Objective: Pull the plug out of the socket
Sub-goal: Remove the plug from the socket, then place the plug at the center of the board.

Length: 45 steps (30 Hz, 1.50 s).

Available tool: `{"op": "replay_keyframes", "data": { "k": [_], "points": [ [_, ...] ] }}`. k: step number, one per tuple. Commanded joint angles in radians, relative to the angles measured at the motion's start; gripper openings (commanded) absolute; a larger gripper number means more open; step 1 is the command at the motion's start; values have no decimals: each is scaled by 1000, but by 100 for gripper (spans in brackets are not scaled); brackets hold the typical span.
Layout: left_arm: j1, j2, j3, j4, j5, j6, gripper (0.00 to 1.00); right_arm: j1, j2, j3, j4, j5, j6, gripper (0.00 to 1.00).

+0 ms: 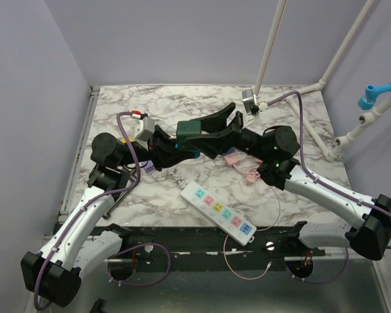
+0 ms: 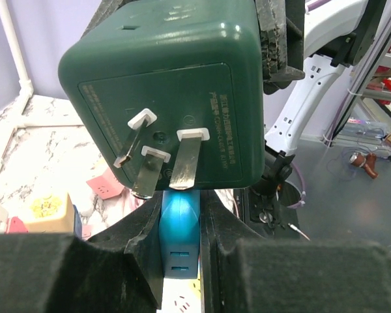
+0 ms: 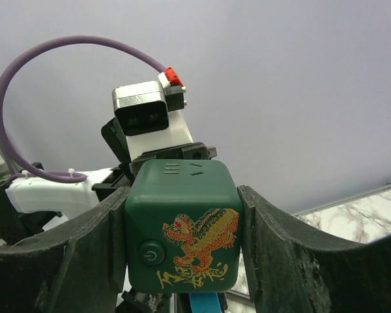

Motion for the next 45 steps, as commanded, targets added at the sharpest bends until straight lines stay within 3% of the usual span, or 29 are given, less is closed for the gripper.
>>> {"op": "replay_keyframes", "data": {
  "k": [1,13,18,23,28,33,40,45],
  "points": [
    [1,15,-48,-177,116,55,0,-50,-60,141,227,132,-66,1],
    [1,18,-60,-123,113,-25,0,-64,-90,80,406,171,-91,1],
    [1,11,-50,-153,108,14,0,-64,-95,107,285,84,-70,1],
    [1,12,-61,-188,115,50,0,-64,-173,9,273,178,-105,1],
    [2,11,-58,-278,90,137,0,-65,-171,104,154,186,-172,1],
    [39,21,2,-501,-106,307,0,-65,-149,166,-91,258,-241,1],
    [109,100,79,-838,-340,695,0,-67,-157,111,-345,378,-273,1],
    [113,138,40,-939,-504,924,0,-70,-162,69,-463,503,-255,1]
  ]
}}
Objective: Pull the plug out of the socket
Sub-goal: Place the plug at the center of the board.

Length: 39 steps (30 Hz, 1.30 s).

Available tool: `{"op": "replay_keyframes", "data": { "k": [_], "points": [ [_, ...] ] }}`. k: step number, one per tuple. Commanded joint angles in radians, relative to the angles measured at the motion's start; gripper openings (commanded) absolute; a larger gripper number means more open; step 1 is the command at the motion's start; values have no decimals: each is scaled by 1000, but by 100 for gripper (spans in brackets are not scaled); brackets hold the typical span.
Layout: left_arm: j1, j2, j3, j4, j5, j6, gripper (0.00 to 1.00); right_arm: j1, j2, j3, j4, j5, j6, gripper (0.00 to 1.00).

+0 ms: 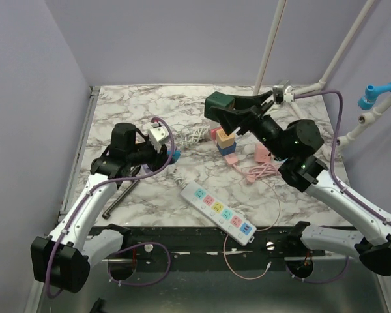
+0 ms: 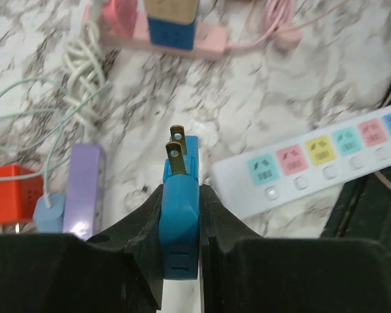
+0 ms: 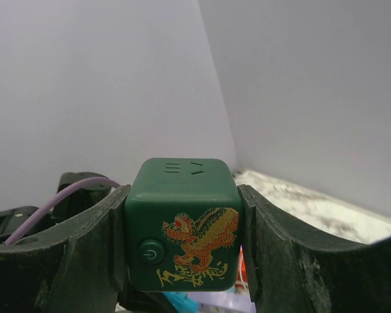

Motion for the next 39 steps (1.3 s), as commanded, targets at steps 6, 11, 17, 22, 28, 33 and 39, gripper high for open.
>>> {"op": "replay_keyframes", "data": {
  "k": [6,11,17,22,28,33,39],
  "points": [
    [7,137,-9,-331,-354,432,0,-53,-54,-93,-285,249,89,1],
    [21,173,-62,-341,-413,513,0,-193,-55,-116,-503,270,253,1],
    [25,120,-174,-293,-450,565,0,-402,-46,-157,-724,262,434,1],
    [25,124,-227,-265,-491,598,0,-466,-17,-160,-875,335,504,1],
    [24,162,-256,-188,-578,600,3,-475,8,-178,-1018,473,565,1],
    [24,175,-237,-185,-556,568,39,-496,13,-240,-1108,568,689,8],
    [24,103,-232,-252,-439,563,98,-532,-29,-324,-1102,612,756,21]
  ]
}}
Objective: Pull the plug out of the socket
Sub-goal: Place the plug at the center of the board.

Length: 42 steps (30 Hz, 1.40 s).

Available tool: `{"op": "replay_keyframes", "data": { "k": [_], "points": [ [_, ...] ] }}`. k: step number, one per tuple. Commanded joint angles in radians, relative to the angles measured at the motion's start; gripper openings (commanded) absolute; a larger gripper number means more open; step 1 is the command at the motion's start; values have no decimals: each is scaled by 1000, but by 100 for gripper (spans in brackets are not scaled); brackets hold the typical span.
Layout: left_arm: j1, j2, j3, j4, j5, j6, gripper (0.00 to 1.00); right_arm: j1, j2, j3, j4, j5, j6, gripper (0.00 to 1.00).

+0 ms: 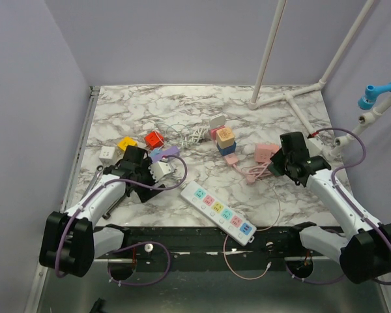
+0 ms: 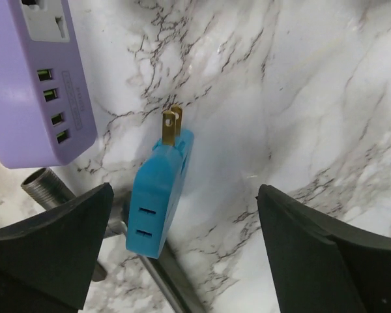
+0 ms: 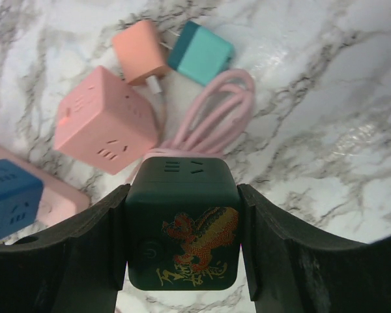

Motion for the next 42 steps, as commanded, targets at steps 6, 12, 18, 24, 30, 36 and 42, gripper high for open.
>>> {"op": "replay_keyframes", "data": {
  "k": [6,12,18,24,30,36,42],
  "points": [
    [5,-114,113,-175,191,-7,98,-112,-28,-31,-44,67,68,30],
    [5,-69,347,-379,301,-16,98,-157,6,-74,-38,-10,74,53],
    [6,32,584,-488,271,-130,98,-163,11,-121,-7,-22,88,55],
    [6,88,653,-465,187,-216,99,-176,9,-157,-5,-23,91,65],
    [16,82,642,-414,163,-251,98,-182,-6,-166,-5,-23,82,94],
    [18,108,680,-438,155,-269,98,-183,-13,-103,-17,-31,23,100],
    [19,128,724,-426,158,-298,99,-183,-23,30,-22,-69,-88,100]
  ]
}}
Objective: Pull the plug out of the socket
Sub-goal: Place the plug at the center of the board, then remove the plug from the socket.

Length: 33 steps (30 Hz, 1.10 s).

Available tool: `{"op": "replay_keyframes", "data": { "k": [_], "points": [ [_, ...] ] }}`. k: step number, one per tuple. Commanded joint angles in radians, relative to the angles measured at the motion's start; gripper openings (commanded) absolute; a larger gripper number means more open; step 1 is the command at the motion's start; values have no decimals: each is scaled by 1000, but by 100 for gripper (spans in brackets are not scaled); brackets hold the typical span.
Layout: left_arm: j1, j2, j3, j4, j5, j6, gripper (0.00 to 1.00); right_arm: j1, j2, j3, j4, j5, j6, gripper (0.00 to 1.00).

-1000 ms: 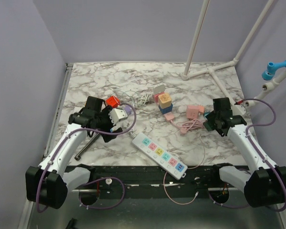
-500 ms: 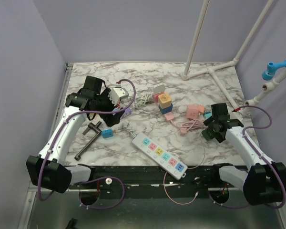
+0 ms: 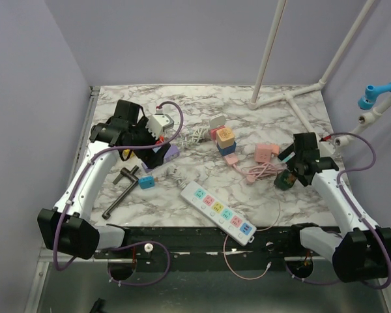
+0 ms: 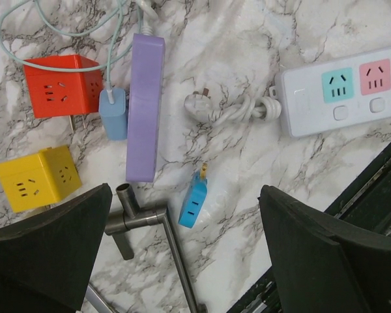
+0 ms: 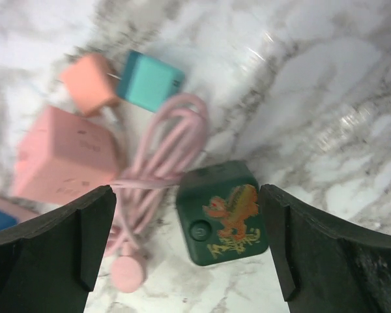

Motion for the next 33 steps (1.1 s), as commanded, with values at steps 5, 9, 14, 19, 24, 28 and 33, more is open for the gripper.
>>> {"op": "replay_keyframes", "data": {
  "k": [5,9,14,19,24,28,33],
  "points": [
    [6,53,103,3,-3,-55,98,8,6,209,42,-104,-118,100],
    [6,99,152,-12,8,-73,99,37,67,281,41,-136,-147,100],
    [-1,149,175,23,21,-108,98,191,135,334,123,-105,-197,100],
    [-7,211,239,-7,31,-122,99,427,340,511,98,27,-242,100],
    [-3,205,225,5,22,-116,98,542,399,519,202,82,-355,100],
    [1,199,220,10,26,-114,98,564,421,470,270,51,-439,100],
    [3,209,230,5,28,-119,98,569,435,398,373,-3,-517,100]
  ]
}}
